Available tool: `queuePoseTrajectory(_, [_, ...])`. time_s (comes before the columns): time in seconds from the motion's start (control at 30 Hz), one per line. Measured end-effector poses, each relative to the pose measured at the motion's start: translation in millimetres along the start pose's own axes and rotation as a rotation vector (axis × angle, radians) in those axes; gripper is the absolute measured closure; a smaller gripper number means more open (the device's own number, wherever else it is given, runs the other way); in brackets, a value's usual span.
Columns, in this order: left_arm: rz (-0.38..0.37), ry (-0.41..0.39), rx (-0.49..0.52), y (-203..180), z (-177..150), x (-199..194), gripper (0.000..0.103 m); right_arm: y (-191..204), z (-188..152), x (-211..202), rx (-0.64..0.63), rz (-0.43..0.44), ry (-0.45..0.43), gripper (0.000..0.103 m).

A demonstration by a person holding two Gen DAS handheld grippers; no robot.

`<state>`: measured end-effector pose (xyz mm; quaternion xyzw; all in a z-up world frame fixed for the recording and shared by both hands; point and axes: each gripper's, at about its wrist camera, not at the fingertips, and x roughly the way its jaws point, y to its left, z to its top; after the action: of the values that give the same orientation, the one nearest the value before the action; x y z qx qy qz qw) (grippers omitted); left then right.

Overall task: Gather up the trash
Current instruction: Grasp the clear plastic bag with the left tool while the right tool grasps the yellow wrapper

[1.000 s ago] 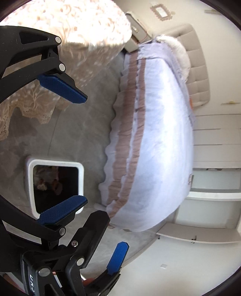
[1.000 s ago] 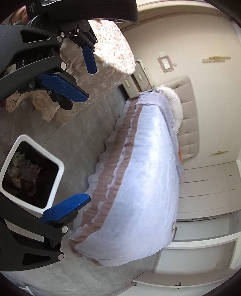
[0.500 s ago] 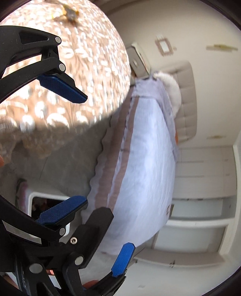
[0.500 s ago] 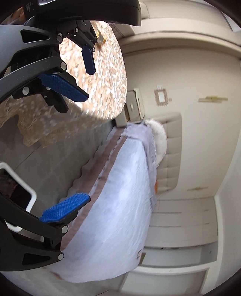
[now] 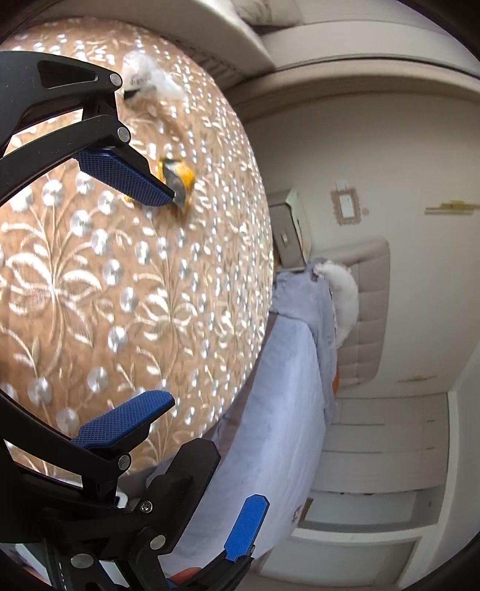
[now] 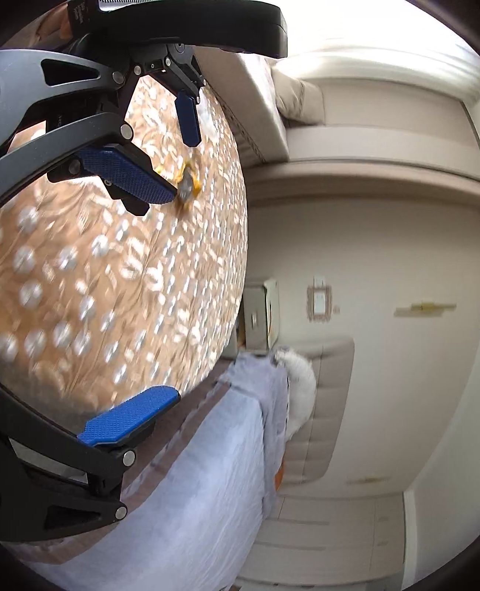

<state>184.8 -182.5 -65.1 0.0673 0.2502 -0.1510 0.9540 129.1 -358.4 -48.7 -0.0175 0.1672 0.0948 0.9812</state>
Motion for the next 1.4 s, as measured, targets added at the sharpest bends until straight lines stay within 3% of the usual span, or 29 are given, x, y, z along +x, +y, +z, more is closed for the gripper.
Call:
queuePoseTrajectory(0.27, [0.123, 0.025, -0.098, 94, -10, -1, 0.005, 80, 27, 58, -0.088, 0.119, 0.025, 0.005])
queuePoseTrajectory(0.53, [0.250, 0.065, -0.121, 164, -12, 12, 0.005, 136, 44, 119, -0.136, 0.225, 0.112, 0.005])
queuePoseTrajectory(0.67, [0.303, 0.100, -0.115, 194, -13, 28, 0.005, 156, 49, 151, -0.183, 0.233, 0.166, 0.005])
queuePoseTrajectory(0.97, [0.326, 0.213, -0.127, 248, -20, 77, 0.005, 168, 36, 228, -0.152, 0.229, 0.341, 0.005])
queuePoseTrajectory(1.13, [0.270, 0.282, -0.197, 271, -27, 103, 0.005, 170, 21, 254, -0.173, 0.185, 0.417, 0.005])
queuePoseTrajectory(1.23, [0.237, 0.340, -0.203, 274, -32, 117, 0.007, 169, 16, 265, -0.181, 0.175, 0.457, 0.017])
queuePoseTrajectory(1.33, [0.245, 0.381, -0.184, 270, -32, 127, 0.022, 167, 10, 278, -0.163, 0.192, 0.532, 0.043])
queuePoseTrajectory(1.37, [0.241, 0.386, -0.170, 268, -32, 129, 0.032, 167, 7, 282, -0.158, 0.202, 0.562, 0.051])
queuePoseTrajectory(1.4, [0.244, 0.396, -0.155, 266, -33, 131, 0.033, 167, 4, 283, -0.155, 0.208, 0.576, 0.053])
